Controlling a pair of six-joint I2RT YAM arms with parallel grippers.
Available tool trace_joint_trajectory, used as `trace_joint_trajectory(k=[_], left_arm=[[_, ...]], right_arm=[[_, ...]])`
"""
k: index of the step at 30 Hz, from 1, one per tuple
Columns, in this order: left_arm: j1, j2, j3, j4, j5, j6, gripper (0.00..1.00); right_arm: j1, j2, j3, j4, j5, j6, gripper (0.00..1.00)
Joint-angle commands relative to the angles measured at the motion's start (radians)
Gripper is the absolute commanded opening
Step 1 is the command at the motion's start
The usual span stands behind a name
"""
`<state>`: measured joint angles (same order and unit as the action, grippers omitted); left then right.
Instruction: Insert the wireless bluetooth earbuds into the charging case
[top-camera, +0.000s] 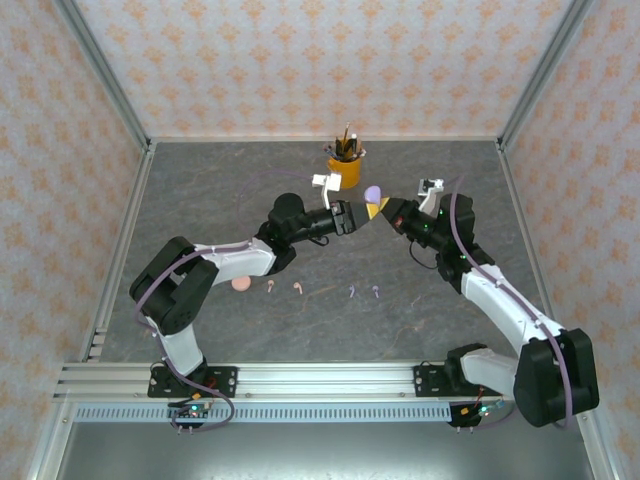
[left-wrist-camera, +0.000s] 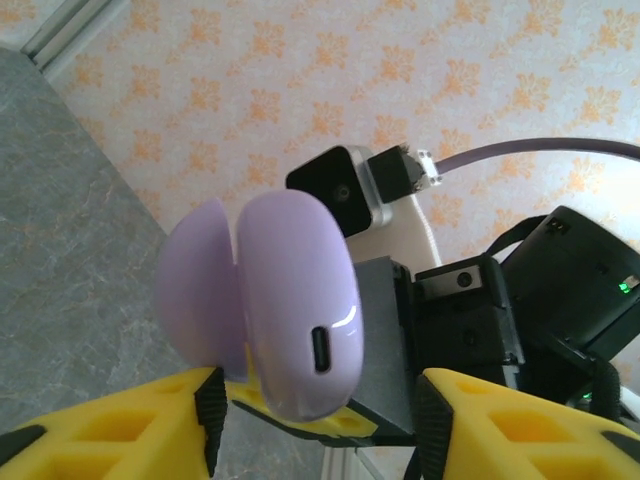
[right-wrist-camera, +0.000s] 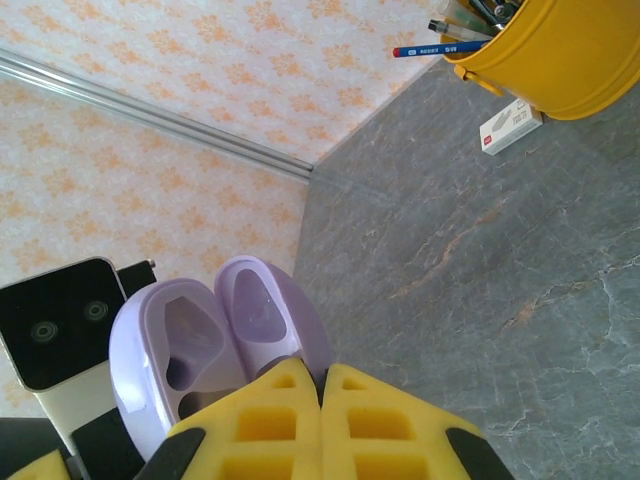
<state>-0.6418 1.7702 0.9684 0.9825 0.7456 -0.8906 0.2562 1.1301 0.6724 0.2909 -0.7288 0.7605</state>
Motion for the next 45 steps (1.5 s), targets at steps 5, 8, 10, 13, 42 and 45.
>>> trace_joint_trajectory(k=[5,8,10,13,42,45], left_arm=[[0.014,-0.061,0.008,-0.155,-0.028,0.084,0.78],[0.034,-0.126,0.013,-0.313,-0.026,0.165,0.86],[0.051,-0.175,0.036,-0.471,-0.028,0.247,0.91],[0.069,-0.232,0.096,-0.706,-0.027,0.392,0.95],[0.153,0.030,0.664,-1.662,0.279,0.978,1.00],[0.157,0.054,0.690,-1.686,0.304,0.994,0.98]], right_arm=[[0.001,-0.041,0.080,-0.138,0.046,-0.121,0.00],[-0.002,-0.039,0.120,-0.226,0.053,-0.197,0.00],[-0.003,-0.039,0.160,-0.310,0.062,-0.271,0.00],[-0.004,-0.033,0.241,-0.466,0.098,-0.419,0.00],[0.080,0.123,0.319,-0.656,0.046,-0.806,0.00],[0.081,0.120,0.311,-0.642,0.041,-0.805,0.00]])
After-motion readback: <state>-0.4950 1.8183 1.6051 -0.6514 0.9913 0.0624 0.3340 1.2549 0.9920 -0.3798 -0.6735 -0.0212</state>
